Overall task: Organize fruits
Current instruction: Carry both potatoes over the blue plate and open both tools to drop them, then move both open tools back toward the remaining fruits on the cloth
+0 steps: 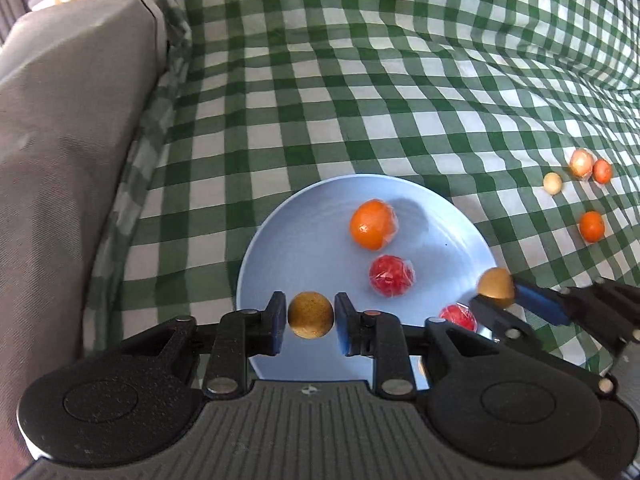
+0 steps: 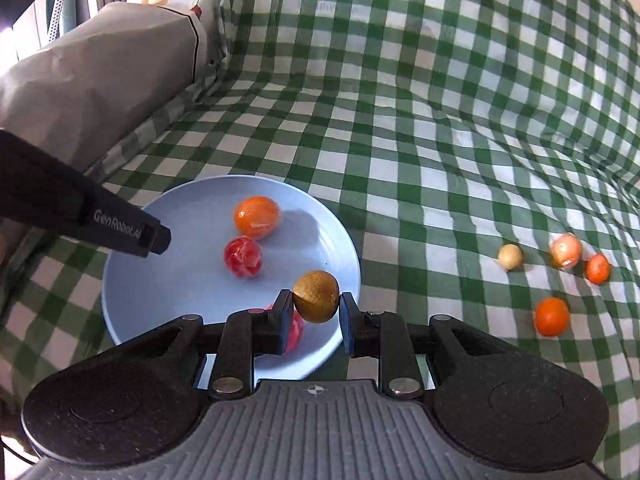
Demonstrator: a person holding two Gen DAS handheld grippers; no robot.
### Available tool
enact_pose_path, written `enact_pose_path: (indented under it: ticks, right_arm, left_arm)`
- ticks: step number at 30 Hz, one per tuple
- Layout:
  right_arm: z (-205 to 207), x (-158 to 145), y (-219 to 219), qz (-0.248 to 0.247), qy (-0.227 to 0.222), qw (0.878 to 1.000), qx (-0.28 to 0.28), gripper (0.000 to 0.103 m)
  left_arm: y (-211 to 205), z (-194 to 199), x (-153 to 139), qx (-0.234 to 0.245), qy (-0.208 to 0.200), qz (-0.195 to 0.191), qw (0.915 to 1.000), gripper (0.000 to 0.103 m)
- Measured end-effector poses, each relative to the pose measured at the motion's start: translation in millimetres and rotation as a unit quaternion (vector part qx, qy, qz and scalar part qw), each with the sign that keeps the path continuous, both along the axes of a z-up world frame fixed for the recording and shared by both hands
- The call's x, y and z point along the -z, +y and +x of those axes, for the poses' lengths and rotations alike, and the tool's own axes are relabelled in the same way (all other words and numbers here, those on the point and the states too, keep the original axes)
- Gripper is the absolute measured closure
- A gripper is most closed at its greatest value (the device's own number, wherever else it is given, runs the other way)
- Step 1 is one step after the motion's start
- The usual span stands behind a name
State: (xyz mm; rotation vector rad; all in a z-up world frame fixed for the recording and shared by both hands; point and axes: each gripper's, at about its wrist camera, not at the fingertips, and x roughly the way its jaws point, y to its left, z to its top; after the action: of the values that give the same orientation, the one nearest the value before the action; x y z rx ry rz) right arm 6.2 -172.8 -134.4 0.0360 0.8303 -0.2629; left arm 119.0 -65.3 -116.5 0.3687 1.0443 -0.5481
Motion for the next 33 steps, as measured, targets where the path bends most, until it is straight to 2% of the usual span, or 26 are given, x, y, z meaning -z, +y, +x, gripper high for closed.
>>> enact_pose_path:
  ticks: [1, 2, 3, 4, 6, 8, 11, 15, 17, 20, 24, 33]
  right_arm:
    - [4.0, 2.3, -2.2, 0.005, 0.004, 1.0, -0.004, 0.077]
    - [6.8, 2.8, -3.8, 0.011, 0.007, 1.0, -0.006, 0.076]
    - [8.0, 1.7, -4.9, 0.018, 0.008, 1.0, -0.006, 0.073]
    - [8.0, -1.0, -5.4, 0.02, 0.009, 1.0, -0.005, 0.062]
    - [0.0, -11.2, -2.7, 0.025, 0.007, 1.0, -0.008, 0.032]
    - [-15.8, -23.5, 3.4, 0.027, 0.002, 1.0, -0.008, 0.022]
    - [-46.9, -39.2, 16.3, 0.033, 0.004, 0.999, -0.014, 0.015]
    - [-88.7, -55.1, 37.4, 0.046, 0.01, 0.999, -0.01, 0.012]
    - [-108.6, -63.7, 50.1, 0.039, 0.0, 0.999, -0.006, 0.011]
    - [-133.4, -80.2, 65.6, 0.013, -0.028, 1.0, -0.003, 0.008]
    - [-154.6, -97.3, 74.5, 0.0, -0.062, 0.998, 0.008, 0.006]
    - [-186.5, -115.4, 95.0, -0.018, -0.101, 0.995, 0.003, 0.005]
  left_arm:
    - [2.0, 0.6, -2.1, 0.002, 0.0, -0.006, 1.0, 0.048]
    - [6.5, -0.7, -7.6, 0.0, -0.009, -0.012, 0.9999, 0.024]
    - [9.6, -2.9, -12.9, -0.005, -0.021, -0.019, 0.9996, 0.005]
    - [16.0, -7.7, -20.5, -0.007, -0.036, -0.028, 0.9989, 0.0]
    - [30.9, -20.2, -34.1, -0.01, -0.056, -0.037, 0.9977, 0.0]
    - [43.7, -33.4, -42.1, -0.01, -0.056, -0.021, 0.9982, 0.0]
    - [64.7, -59.8, -51.0, -0.026, -0.066, 0.007, 0.9975, 0.0]
    - [86.9, -93.9, -59.8, -0.054, -0.063, 0.05, 0.9953, 0.0]
    - [94.1, -106.9, -64.1, -0.069, -0.055, 0.068, 0.9937, 0.0]
    - [106.9, -123.8, -73.9, -0.076, -0.053, 0.058, 0.994, 0.0]
    - [116.3, -149.4, -86.6, -0.072, -0.084, 0.052, 0.9925, 0.0]
    - [123.3, -184.1, -102.7, -0.056, -0.092, 0.03, 0.9937, 0.0]
